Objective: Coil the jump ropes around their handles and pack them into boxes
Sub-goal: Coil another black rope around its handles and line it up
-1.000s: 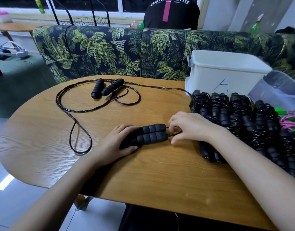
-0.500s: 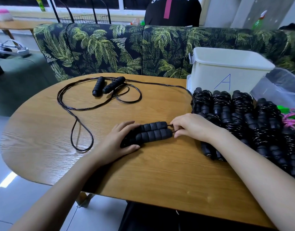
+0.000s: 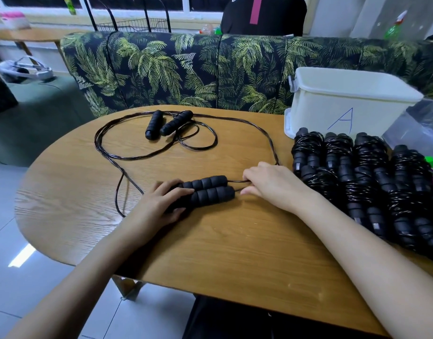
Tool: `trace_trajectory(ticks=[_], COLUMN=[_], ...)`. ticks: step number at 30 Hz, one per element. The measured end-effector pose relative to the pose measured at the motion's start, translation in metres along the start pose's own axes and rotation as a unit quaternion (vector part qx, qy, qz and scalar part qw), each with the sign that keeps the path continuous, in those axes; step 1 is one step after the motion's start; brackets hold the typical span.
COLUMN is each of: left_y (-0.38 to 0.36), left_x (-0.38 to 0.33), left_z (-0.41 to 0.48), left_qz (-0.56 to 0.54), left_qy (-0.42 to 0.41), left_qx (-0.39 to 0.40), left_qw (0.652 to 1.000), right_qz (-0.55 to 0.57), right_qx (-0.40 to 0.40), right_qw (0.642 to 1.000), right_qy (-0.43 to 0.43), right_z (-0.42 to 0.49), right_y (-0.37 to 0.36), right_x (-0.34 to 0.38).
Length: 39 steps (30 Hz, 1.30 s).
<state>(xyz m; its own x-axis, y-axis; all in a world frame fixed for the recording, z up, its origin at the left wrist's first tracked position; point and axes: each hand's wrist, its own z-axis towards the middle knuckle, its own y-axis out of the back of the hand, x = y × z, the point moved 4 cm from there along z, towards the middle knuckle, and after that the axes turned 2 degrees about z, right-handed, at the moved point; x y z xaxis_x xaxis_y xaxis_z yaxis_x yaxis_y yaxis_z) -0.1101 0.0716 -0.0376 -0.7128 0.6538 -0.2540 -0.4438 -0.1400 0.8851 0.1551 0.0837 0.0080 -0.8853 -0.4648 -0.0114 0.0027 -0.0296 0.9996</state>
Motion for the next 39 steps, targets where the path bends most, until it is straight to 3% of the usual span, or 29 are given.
trace_trajectory(ticks=[5,11,15,20,26,31,36,39], left_y=[0.004,-0.008,-0.019,-0.023,-0.011,-0.003,0.005,0.003], left_x=[0.004,-0.016,-0.031,-0.026,-0.016,-0.011,-0.003,-0.006], left_z=[-0.005,0.017,0.031,0.03,0.009,0.004,0.002,0.003], left_qz=[0.023,0.0,-0.019,-0.011,0.015,0.018,0.025,0.009], left_qy=[0.032,0.054,0.062,0.057,0.06,0.074,0.093,0.098], left_qx=[-0.028,-0.054,-0.061,-0.053,-0.047,-0.05,-0.043,-0.044], left_qw=[0.999,0.997,0.996,0.997,0.997,0.996,0.994,0.994], right_qz=[-0.027,-0.042,-0.012,-0.065,-0.067,-0.074,0.001,-0.045], right_qx=[-0.007,-0.134,-0.225,-0.207,-0.25,-0.149,-0.07,-0.135], right_qw=[0.998,0.977,0.962,0.97,0.964,0.983,0.996,0.989], right_qy=[-0.055,-0.163,-0.153,-0.107,-0.066,-0.073,-0.061,-0.044], right_z=[-0.005,-0.029,-0.048,-0.063,-0.06,-0.059,-0.058,-0.056], right_y=[-0.007,-0.011,-0.024,-0.032,-0.015,-0.018,-0.01,-0.011], right_x=[0.005,0.013,0.02,0.027,0.025,0.015,0.013,0.017])
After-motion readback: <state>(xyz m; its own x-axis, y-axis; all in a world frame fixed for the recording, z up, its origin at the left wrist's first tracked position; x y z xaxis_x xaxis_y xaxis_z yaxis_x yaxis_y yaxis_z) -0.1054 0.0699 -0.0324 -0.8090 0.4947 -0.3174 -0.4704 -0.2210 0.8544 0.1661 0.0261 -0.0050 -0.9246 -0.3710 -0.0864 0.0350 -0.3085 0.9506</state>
